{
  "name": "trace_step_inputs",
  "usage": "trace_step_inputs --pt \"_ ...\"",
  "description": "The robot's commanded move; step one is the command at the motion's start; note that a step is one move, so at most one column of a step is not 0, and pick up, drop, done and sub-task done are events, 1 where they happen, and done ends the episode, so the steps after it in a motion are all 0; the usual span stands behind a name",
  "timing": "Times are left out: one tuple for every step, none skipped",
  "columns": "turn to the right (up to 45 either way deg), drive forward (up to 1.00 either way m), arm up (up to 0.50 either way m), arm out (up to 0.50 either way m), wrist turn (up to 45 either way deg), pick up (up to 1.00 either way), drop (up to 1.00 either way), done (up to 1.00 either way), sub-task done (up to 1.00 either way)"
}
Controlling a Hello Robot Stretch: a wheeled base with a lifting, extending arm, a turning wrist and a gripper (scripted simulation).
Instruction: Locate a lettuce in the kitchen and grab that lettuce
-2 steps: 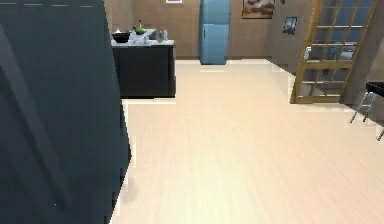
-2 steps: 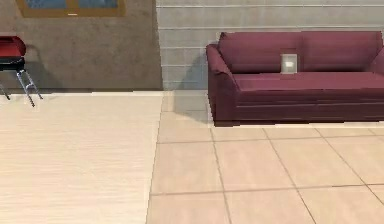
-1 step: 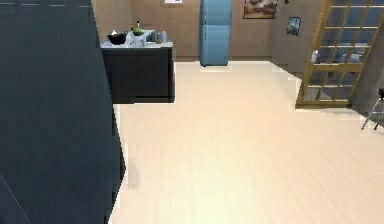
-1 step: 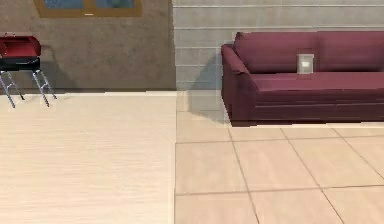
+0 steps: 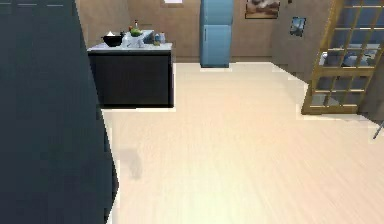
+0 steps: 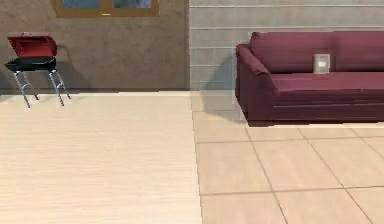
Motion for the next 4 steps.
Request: trace_step_inputs --pt "45.0 0.0 0.0 0.0 0.0 0.0 0.0 0.0 0.0" --pt "3.0 0.0 0.0 0.0 0.0 0.0 0.0 0.0 0.0" --pt "0.0 0.1 0.0 0.0 0.0 0.0 0.0 0.0 0.0" --pt "-42.0 0.0 0.0 0.0 0.0 0.0 0.0 0.0 0.0"
